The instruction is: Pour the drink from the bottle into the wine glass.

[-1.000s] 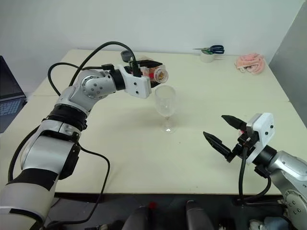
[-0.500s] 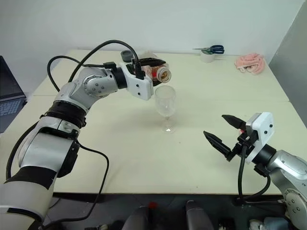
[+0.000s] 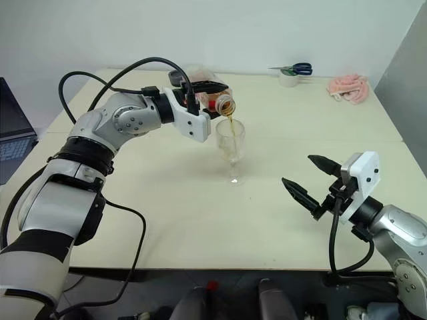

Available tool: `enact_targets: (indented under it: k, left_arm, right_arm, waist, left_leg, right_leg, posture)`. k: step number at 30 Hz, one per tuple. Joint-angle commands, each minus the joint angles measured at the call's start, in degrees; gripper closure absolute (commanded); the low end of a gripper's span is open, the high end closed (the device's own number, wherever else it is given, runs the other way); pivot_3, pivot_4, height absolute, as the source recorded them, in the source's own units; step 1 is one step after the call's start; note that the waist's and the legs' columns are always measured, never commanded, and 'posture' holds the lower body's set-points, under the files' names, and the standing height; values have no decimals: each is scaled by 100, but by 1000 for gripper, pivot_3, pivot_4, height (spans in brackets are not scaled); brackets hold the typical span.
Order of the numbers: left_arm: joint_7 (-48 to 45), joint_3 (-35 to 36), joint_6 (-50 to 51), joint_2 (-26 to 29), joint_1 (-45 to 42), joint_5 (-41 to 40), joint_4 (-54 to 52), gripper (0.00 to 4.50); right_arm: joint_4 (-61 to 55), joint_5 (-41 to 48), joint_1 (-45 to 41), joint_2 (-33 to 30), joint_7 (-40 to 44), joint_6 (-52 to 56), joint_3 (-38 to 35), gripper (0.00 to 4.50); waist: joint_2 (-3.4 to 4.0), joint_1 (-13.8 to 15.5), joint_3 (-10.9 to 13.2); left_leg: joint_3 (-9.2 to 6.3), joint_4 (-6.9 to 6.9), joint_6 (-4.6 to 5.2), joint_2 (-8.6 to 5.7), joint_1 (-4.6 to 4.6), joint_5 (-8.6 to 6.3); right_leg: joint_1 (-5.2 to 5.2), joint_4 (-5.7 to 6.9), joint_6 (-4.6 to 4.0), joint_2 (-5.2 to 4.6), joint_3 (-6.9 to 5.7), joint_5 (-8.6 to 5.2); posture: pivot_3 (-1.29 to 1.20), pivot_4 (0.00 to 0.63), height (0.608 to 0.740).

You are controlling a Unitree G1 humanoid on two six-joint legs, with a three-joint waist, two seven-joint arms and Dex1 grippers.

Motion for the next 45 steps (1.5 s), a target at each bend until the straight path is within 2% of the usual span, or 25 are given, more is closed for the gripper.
enact_targets:
  k: [1,21,25,30,45]
  left_arm:
    - [245,6,-64,98,-289,49,-21,2351]
    - [832,-235,-200,222,-525,481,168,2351]
    - [865,-249,-213,230,-529,491,180,2351]
    - [839,-240,-206,210,-546,425,209,2351]
    - [916,-338,-210,196,-669,517,375,2351]
  right_arm:
    - [-25,-53,-105,-76,-52,-121,-13,0]
    - [11,-84,-233,-30,61,-270,118,0]
    - [-107,484,-387,182,2,-320,-94,0]
    - [-240,842,-379,101,-7,-268,-181,0]
    - [-252,800,-542,-21,-153,-309,61,0]
  waist:
    - [0,0,0]
    - [0,-2,0]
    - [0,-3,0]
    - [0,0,0]
    - [0,-2,0]
  left_leg:
    - [0,0,0,0,0,0]
    - [0,0,0,0,1,0]
    - [1,0,0,0,2,0]
    - [1,1,0,-2,1,0]
    - [1,2,0,-2,3,0]
  right_leg:
    - [0,0,0,0,0,0]
    - [0,2,-15,-1,-1,9]
    - [0,3,-16,-1,0,10]
    - [0,4,-16,-4,-1,11]
    - [0,9,-16,-4,0,11]
  posture:
    - [0,150,740]
    - [0,150,740]
    - [0,150,740]
    - [0,150,740]
    - [0,150,740]
